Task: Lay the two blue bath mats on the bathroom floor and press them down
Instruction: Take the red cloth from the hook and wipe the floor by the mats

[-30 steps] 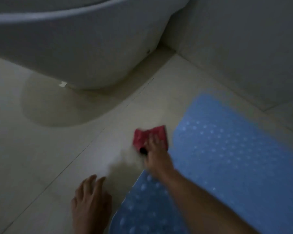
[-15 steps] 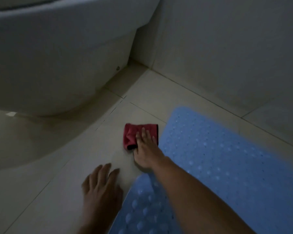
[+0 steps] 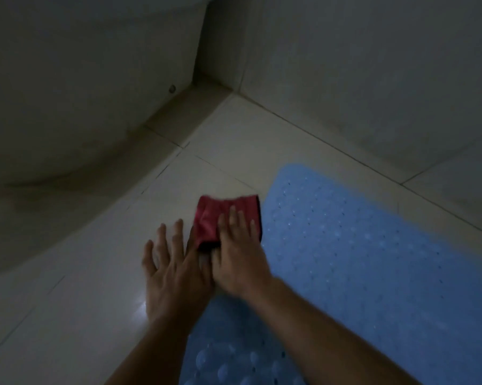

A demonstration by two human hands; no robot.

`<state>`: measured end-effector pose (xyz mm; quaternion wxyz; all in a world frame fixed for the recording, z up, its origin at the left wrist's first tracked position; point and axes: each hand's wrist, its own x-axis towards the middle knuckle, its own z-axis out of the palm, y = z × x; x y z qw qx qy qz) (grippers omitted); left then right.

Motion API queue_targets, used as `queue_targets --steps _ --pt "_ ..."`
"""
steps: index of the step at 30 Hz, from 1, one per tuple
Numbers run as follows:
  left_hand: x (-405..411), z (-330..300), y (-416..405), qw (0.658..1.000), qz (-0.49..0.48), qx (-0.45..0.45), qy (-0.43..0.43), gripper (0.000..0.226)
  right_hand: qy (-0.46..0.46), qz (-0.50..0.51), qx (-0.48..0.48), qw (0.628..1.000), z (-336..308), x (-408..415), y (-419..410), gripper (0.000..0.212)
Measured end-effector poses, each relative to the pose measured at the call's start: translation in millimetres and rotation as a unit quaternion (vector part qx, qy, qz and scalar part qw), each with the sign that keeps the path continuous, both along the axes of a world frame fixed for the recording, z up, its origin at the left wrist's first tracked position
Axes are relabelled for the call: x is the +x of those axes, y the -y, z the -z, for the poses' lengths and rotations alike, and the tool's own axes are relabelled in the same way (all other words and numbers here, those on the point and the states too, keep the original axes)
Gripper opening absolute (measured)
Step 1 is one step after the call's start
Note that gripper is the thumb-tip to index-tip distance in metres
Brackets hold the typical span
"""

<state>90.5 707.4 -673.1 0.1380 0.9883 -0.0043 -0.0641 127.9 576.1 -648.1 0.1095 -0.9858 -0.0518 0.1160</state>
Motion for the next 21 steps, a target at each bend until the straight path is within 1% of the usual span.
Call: queue_targets --steps 1,3,6,8,10,12,15,18,19,21 --pt "-2.6 -1.1 -1.2 1.0 0.001 0.001 -0.006 0.07 -0.01 -0.017 0.009 1.0 -3.2 -19.7 -3.2 0.072" --pt "-1.5 -4.2 -2.1 1.0 -0.005 -0.001 -0.011 0.074 -0.031 -0.045 0.011 0.998 -6.5 -32.2 1.1 0.072" --pt "4.5 -5.0 -0.6 1.0 -0.022 -0.005 0.005 0.067 -0.031 -0.063 -0.012 0.997 -7.3 8.4 19.1 0.074" --pt "8.7 -5.2 2.1 0.999 -0.021 -0.01 0.025 0.062 -0.012 -0.039 -0.027 0.999 -4.0 61.5 38.5 0.073" --pt "8.9 -1.8 0.7 0.999 -0.021 -0.001 0.036 0.062 -0.011 0.006 -0.046 0.999 -1.0 117.3 58.7 0.072" --pt "9.6 -1.8 -0.9 0.999 -0.026 0.018 0.027 0.063 -0.014 0.059 -0.041 0.997 -1.1 151.3 71.6 0.069" --pt "9.4 -5.9 6.4 0.999 -0.026 0.047 -0.002 0.072 -0.031 0.099 -0.024 0.994 0.7 165.1 74.8 0.07" --pt "5.7 -12.1 8.7 0.998 -0.024 0.053 -0.022 0.078 -0.072 0.099 -0.009 0.992 -3.1 161.6 81.2 0.069" --pt "7.3 -16.1 8.4 0.998 -0.036 0.048 -0.021 0.074 -0.087 0.1 0.002 0.991 -5.0 161.6 83.6 0.069" --pt "20.3 -22.7 16.1 0.998 -0.057 0.015 0.015 0.057 -0.095 0.106 0.013 0.99 -9.2 166.0 83.2 0.068"
